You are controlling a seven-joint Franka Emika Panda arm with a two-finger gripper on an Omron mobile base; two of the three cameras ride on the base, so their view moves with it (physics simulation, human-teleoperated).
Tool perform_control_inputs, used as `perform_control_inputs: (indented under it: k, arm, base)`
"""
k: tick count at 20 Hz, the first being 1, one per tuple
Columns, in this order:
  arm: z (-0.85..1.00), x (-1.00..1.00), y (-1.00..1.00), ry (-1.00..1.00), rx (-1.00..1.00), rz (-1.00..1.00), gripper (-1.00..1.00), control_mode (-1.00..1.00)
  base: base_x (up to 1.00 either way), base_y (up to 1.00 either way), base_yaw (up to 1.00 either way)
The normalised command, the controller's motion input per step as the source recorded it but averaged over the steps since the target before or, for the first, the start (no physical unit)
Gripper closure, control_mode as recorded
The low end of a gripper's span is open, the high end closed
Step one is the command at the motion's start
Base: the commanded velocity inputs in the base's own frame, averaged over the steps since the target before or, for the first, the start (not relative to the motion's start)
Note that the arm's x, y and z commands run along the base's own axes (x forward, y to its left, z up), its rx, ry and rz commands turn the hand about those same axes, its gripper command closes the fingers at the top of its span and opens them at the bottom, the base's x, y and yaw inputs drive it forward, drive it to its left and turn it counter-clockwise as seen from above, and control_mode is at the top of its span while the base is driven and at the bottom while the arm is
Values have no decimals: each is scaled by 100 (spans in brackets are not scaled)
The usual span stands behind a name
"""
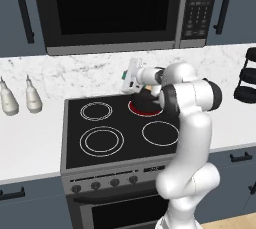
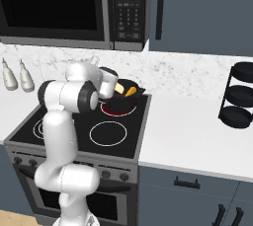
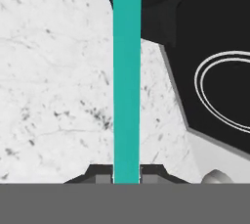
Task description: Put the bell pepper and corn in the pot. Retrieve the spatula and lightly stir the vegetables in the pot.
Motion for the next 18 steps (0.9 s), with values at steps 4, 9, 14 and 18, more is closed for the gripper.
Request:
perform_control_inputs:
  k: [4,9,14,18]
  arm:
    - [-48,35,-39,0,26,10,100,-100]
    - [-47,22,-36,0,23,5,100,-100]
    - [-48,19,-39,0,18,2,100,-100]
    - [-44,7,-47,0,19,0,100,-100]
  base:
    - [0,0,0]
    - [0,0,0]
    - [0,0,0]
    - [0,0,0]
